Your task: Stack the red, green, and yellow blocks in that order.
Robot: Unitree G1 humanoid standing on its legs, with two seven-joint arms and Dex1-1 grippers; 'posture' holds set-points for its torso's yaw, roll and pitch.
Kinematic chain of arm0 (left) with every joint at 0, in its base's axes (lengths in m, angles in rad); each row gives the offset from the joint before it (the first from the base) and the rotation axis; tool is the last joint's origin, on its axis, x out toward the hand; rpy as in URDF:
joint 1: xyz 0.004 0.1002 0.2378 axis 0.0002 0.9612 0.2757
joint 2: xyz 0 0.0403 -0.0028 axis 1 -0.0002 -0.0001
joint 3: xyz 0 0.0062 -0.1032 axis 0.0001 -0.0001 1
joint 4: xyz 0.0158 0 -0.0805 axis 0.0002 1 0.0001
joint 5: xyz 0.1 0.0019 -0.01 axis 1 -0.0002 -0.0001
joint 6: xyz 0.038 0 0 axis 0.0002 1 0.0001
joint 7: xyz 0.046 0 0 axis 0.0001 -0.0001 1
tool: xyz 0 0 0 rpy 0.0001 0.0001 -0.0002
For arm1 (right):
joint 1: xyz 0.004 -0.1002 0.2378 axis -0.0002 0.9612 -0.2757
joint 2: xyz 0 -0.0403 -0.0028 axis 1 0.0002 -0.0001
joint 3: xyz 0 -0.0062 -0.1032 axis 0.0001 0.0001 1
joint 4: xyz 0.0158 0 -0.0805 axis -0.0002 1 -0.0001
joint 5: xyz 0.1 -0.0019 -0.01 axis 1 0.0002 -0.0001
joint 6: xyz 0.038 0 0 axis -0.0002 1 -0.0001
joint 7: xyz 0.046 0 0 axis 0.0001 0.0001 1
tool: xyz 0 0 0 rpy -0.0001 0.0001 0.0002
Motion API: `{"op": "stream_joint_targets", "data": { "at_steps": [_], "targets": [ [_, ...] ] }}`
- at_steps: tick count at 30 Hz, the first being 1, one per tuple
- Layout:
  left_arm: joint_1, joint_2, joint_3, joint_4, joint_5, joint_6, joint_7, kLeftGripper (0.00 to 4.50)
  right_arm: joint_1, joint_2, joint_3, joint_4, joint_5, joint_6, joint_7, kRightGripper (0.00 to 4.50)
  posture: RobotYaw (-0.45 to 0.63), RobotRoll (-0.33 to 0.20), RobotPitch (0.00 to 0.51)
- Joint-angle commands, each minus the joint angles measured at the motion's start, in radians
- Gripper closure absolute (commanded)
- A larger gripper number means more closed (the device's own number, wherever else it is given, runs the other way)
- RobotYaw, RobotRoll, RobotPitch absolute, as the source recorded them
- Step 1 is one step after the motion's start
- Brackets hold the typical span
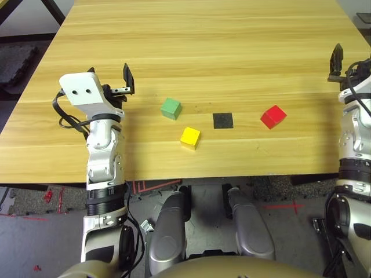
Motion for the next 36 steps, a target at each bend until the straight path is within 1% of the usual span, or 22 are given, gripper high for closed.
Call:
{"op": "stream_joint_targets", "data": {
  "at_steps": [1,4,7,8,12,15,17,19,21,23,26,29,31,33,36],
  "targets": [
    [0.008,0.006,0.003,-0.014,0.011,0.002,0.006,0.04,0.012,-0.004,-0.013,0.015,0.003,-0.009,-0.006,0.00,0.23,0.042,0.254],
    [0.032,-0.003,0.009,-0.006,0.016,-0.013,0.016,0.04,-0.007,-0.001,-0.006,0.064,-0.003,-0.032,-0.001,0.00,0.24,0.032,0.263],
    [0.049,-0.002,0.022,-0.042,0.011,0.003,0.027,0.04,-0.037,-0.013,0.009,0.067,-0.005,-0.021,0.015,0.00,0.23,0.021,0.270],
    [0.053,-0.001,0.023,-0.048,0.008,0.005,0.026,0.04,-0.044,-0.019,0.012,0.062,-0.004,-0.017,0.022,0.00,0.24,0.003,0.278],
    [0.064,-0.002,0.024,-0.037,0.006,-0.012,0.018,0.04,-0.061,-0.042,0.023,0.059,0.001,0.011,0.054,0.00,0.27,-0.009,0.277],
    [0.057,0.012,0.041,-0.058,-0.033,-0.016,-0.012,0.04,-0.064,-0.047,0.050,0.042,0.012,0.051,0.108,0.00,0.27,-0.011,0.268],
    [0.044,0.049,0.042,-0.086,-0.101,-0.002,-0.104,0.04,-0.054,-0.066,0.082,0.001,0.041,0.151,0.194,0.00,0.28,-0.009,0.260],
    [0.038,0.108,0.037,-0.104,-0.174,0.014,-0.227,0.04,-0.034,-0.084,0.111,-0.053,0.071,0.276,0.263,0.00,0.29,-0.005,0.261],
    [0.039,0.157,0.033,-0.106,-0.231,0.035,-0.322,0.04,-0.016,-0.087,0.122,-0.101,0.104,0.378,0.291,0.00,0.29,-0.004,0.269],
    [0.045,0.216,0.032,-0.112,-0.302,0.082,-0.423,0.04,0.012,-0.094,0.144,-0.181,0.133,0.522,0.309,0.00,0.28,0.003,0.282],
    [0.059,0.312,0.019,-0.089,-0.385,0.137,-0.616,0.04,0.058,-0.118,0.187,-0.356,0.203,0.732,0.357,0.00,0.26,0.000,0.299],
    [0.070,0.366,-0.002,-0.044,-0.423,0.162,-0.755,0.04,0.085,-0.121,0.203,-0.483,0.258,0.873,0.364,0.00,0.26,-0.008,0.305],
    [0.076,0.392,-0.027,-0.023,-0.426,0.162,-0.841,0.04,0.104,-0.127,0.219,-0.548,0.276,0.935,0.373,0.00,0.26,-0.015,0.306],
    [0.074,0.404,-0.042,-0.006,-0.422,0.154,-0.899,0.04,0.118,-0.130,0.226,-0.591,0.288,0.974,0.382,0.00,0.26,-0.017,0.306],
    [0.054,0.416,-0.065,0.039,-0.424,0.145,-1.000,0.04,0.154,-0.138,0.244,-0.651,0.311,1.015,0.411,0.00,0.25,-0.028,0.292]
  ]
}}
